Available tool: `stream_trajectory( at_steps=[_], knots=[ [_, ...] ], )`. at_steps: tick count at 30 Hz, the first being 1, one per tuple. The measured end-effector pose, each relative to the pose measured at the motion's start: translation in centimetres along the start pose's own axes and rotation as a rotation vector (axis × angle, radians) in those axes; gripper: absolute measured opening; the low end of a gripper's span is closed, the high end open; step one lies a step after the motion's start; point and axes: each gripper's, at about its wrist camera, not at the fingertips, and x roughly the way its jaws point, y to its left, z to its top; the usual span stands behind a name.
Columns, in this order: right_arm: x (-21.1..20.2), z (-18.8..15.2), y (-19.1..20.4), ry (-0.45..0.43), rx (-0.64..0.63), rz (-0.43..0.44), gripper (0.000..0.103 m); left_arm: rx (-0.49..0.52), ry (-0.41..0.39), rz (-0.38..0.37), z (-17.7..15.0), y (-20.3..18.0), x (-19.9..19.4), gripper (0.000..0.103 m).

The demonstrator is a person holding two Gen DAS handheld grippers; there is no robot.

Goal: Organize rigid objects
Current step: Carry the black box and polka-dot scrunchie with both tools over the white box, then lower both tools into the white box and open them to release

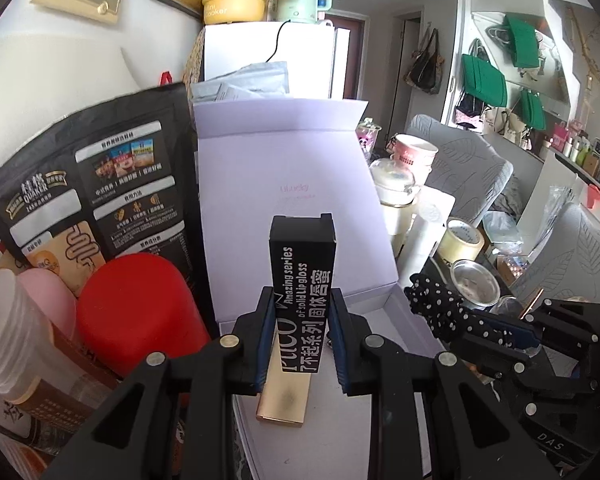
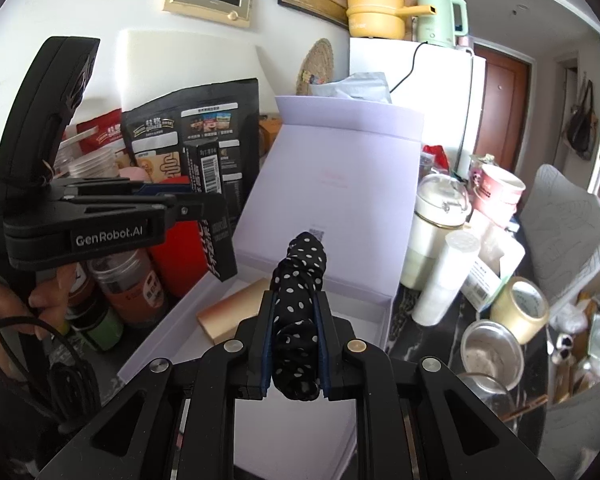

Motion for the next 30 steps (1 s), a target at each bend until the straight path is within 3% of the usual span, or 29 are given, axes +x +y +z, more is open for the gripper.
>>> stream_trajectory(
  at_steps=[16, 30],
  knots=[
    [4.6, -1.1, -1.3, 0.077, 0.027, -0.013, 0.018, 0.003, 0.123, 0.025, -1.2, 1.0, 5.0, 0.026],
    [7.8, -2.4, -1.6, 0.162, 0.032, -0.025, 0.018, 0.025, 0.177, 0.029, -1.9, 0.7, 6.5, 0.026]
  ],
)
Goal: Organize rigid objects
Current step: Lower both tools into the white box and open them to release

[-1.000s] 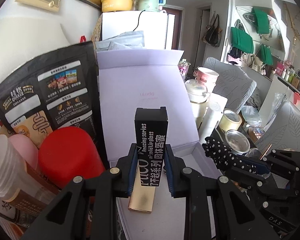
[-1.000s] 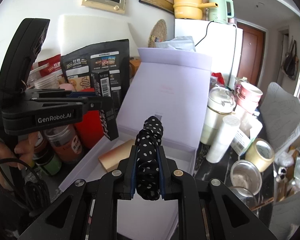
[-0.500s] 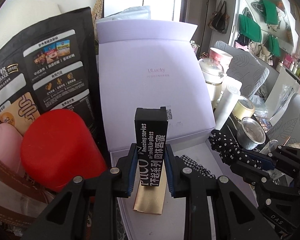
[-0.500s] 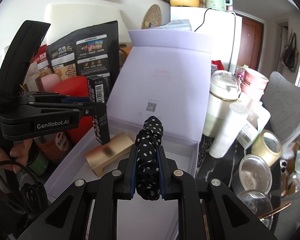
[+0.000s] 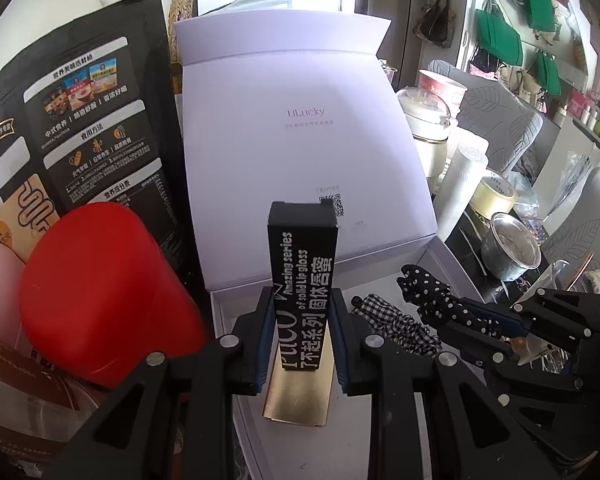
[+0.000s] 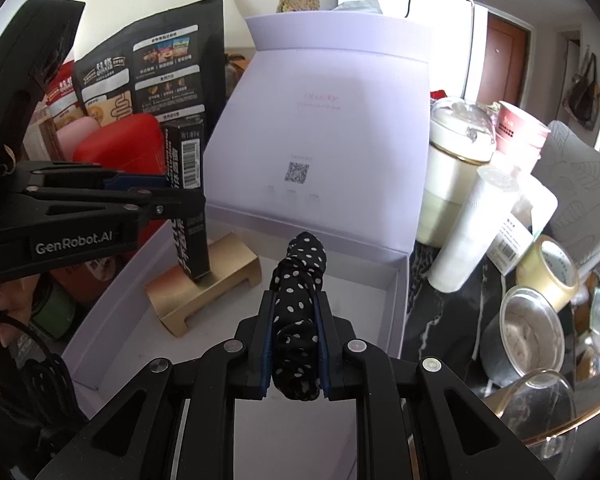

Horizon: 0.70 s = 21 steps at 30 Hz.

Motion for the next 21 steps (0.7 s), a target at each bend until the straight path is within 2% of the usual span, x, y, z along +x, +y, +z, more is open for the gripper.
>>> stream_trajectory(
  at_steps=[4, 10, 19, 21],
  knots=[
    [1.0, -0.3, 0.1, 0.024, -0.006, -0.004, 0.019, 0.0, 0.026, 0.008, -0.2, 0.1, 0.7, 0.025],
    [3.0, -0.5, 0.3, 0.079, -0.018, -0.008, 0.02, 0.009, 0.029, 0.0, -0.2, -0.1, 1.0, 0.025],
    [4.6, -0.4, -0.2, 0.117, 0.011, -0.015, 0.02, -0.012, 0.038, 0.003, -0.2, 0.5, 1.1, 0.025],
    [4.7, -0.4, -0.2, 0.123, 0.013, -0.021, 0.027, -0.011, 0.038, 0.003, -0.2, 0.4, 1.0, 0.025]
  ],
)
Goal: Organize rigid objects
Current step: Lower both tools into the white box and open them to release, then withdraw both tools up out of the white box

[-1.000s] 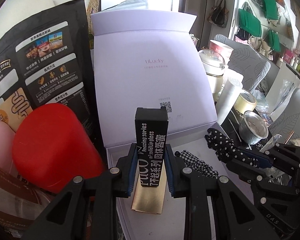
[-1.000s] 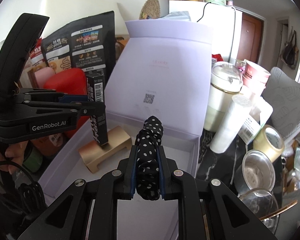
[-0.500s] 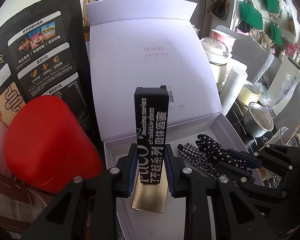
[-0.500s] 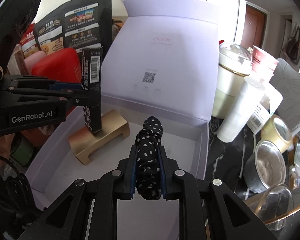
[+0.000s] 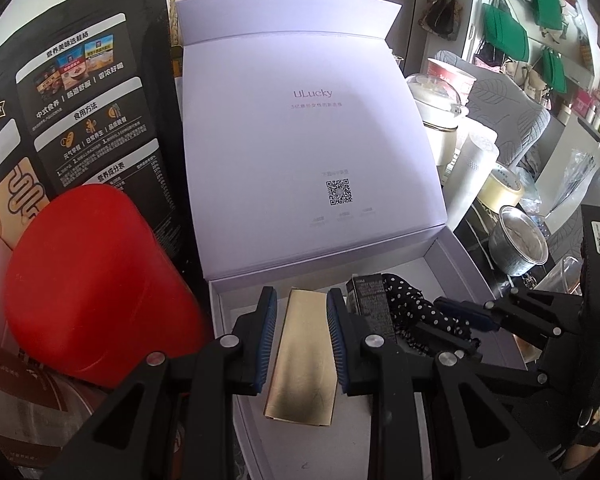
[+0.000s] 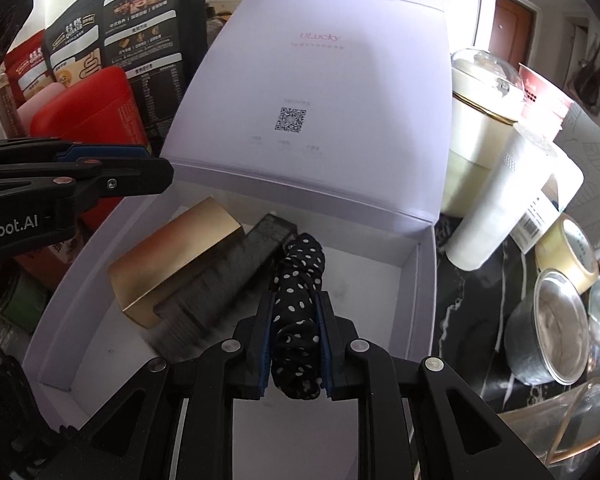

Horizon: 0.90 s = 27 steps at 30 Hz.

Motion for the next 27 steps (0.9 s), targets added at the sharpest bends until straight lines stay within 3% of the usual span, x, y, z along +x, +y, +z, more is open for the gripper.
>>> stream_trajectory(
  at_steps=[1, 2, 19, 27],
  knots=[
    [0.1, 0.1, 0.0, 0.004, 0.003, -0.004, 0.039, 0.002, -0.003, 0.002, 0.0, -0.1, -0.1, 0.025],
    [0.0, 0.1, -0.1, 0.003, 0.006, -0.005, 0.045, 0.004, -0.006, 0.003, 0.0, -0.1, -0.2, 0.025],
    [-2.8, 0.1, 0.1, -0.032, 0.013, -0.036, 0.048, 0.016, 0.019, 0.064, 0.2, -0.6, -0.5, 0.025],
    [-5.2, 0.2, -0.1, -0.071, 0.041, -0.046, 0.048, -0.001, 0.009, 0.045, 0.2, -0.8, -1.8, 0.025]
  ],
)
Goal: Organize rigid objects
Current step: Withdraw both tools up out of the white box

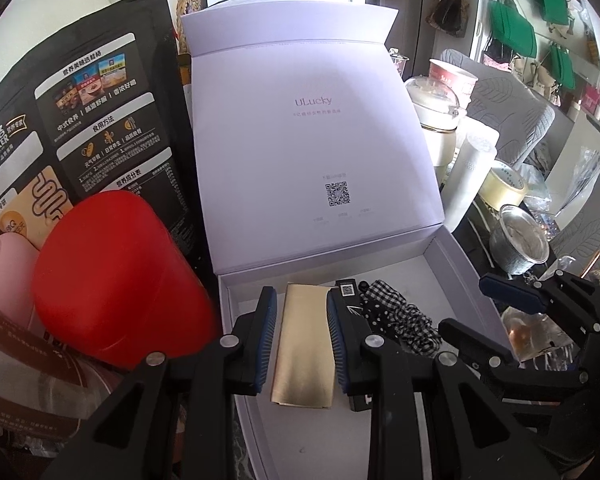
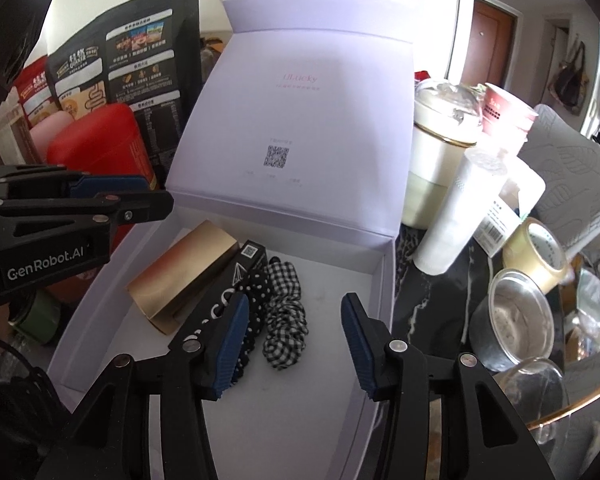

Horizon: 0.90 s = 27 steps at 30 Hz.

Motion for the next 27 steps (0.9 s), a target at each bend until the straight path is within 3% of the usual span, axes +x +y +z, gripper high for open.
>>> stream_trajectory(
  at_steps=[15, 27],
  knots=[
    [-6.0, -0.1, 0.3, -0.077, 0.014, -0.035, 0.048, 0.007, -0.076, -0.003, -0.6, -0.8, -5.3, 0.025],
    [-11.9, -1.6, 1.1, -0.154, 0.012, -0.048, 0.059, 0.039, -0.136, -0.016, -2.0, -2.4, -10.4, 0.026]
  ],
)
